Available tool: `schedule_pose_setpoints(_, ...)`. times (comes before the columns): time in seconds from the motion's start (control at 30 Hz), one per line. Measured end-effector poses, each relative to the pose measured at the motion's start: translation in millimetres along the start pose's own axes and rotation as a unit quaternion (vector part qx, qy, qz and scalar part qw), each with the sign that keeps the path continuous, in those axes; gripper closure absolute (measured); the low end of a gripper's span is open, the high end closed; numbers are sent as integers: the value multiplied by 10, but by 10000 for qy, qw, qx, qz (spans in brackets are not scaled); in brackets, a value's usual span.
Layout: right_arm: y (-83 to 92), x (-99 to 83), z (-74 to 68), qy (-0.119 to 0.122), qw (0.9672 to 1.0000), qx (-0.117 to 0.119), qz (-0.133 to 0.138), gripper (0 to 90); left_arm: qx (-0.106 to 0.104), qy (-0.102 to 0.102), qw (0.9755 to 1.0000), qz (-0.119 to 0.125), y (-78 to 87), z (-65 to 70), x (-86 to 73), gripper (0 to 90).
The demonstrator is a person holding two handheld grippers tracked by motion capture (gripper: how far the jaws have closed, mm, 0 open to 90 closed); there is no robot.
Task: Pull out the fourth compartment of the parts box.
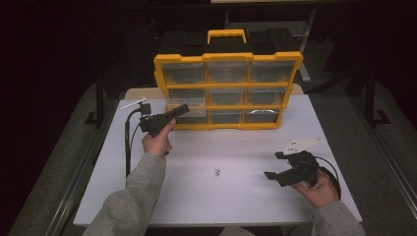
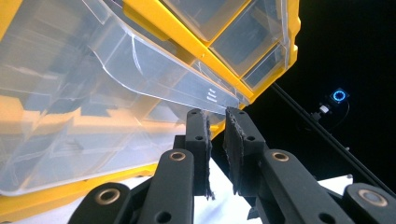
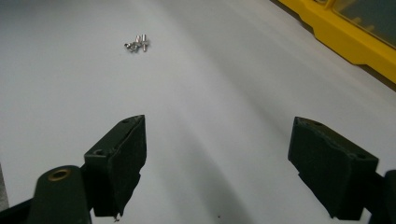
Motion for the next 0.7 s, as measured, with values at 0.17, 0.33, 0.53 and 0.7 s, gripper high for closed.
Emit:
schedule_pose_setpoints(0.17, -4, 0, 3, 19, 10000, -4, -4, 182, 13, -13, 10000, -39, 8, 14, -12, 793)
schedule_pose_setpoints(0.33, -13, -4, 3, 47, 10000, -13, -28, 183, -4, -21, 10000, -42, 12, 29, -28, 793)
schedule_pose_setpoints(0.53, -18, -4, 0, 53, 10000, -10, -33, 182, 28, -90, 9999, -73, 18, 38, -39, 793)
schedule_pose_setpoints(0.7, -21, -6, -3, 49, 10000, -2, -41, 182, 165, -238, 9994, -189, 19, 28, -72, 791)
Point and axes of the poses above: each handheld gripper's, and its own axes: y roughly backward along the jaws, x roughly out of its top, z roughly to its right, the point moved 9 cm from there along -y, roughly forward along the jaws, and after that the axes turned 14 degrees about -z, right-handed, at the moved point
